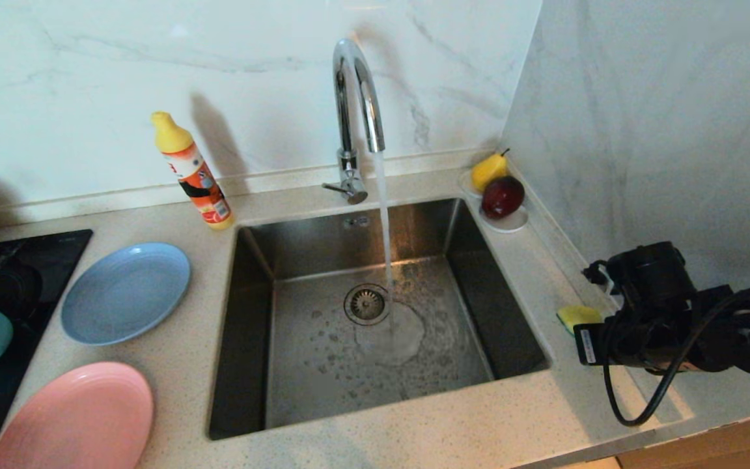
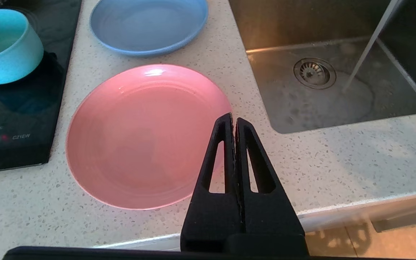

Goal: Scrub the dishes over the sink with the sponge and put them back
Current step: Pick up a bowl and the sponge

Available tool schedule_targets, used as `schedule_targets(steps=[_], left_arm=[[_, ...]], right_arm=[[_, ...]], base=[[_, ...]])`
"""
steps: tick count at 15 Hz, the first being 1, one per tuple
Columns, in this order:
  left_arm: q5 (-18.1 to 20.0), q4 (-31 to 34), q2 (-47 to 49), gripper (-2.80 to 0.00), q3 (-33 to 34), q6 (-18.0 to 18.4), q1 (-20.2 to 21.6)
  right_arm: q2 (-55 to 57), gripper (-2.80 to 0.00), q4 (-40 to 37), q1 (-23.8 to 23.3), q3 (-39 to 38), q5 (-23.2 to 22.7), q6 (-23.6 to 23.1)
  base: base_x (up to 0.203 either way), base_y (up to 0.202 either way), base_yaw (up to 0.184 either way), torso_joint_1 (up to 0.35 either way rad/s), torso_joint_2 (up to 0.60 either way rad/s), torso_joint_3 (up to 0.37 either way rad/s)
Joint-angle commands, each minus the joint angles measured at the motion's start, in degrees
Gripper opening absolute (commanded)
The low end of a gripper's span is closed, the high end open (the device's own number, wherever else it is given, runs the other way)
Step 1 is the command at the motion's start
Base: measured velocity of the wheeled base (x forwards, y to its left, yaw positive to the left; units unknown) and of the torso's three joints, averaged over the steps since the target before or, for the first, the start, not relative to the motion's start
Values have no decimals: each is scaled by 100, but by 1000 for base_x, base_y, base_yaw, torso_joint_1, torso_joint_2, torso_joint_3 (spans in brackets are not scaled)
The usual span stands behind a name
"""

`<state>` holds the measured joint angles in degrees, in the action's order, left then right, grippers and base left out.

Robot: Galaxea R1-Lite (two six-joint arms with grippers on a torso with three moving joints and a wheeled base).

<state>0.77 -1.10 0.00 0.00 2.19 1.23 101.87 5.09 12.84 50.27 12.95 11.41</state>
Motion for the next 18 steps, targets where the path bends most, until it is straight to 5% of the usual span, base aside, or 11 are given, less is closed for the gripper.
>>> schedule_targets(steps=[1, 10, 18], left_arm=[[2, -5, 9, -280, 79, 0, 1], [2, -5, 9, -280, 79, 0, 0], [2, -5, 9, -280, 79, 0, 2]], right_arm=[[-155, -280, -39, 20, -8, 5, 2], [-1775, -280, -1184, 1606, 242, -62, -30], [-1985, -280, -1939, 3087, 1011, -38, 192]], base=[[0, 0, 0, 0, 0, 0], [0, 0, 0, 0, 0, 0], [0, 0, 0, 0, 0, 0]])
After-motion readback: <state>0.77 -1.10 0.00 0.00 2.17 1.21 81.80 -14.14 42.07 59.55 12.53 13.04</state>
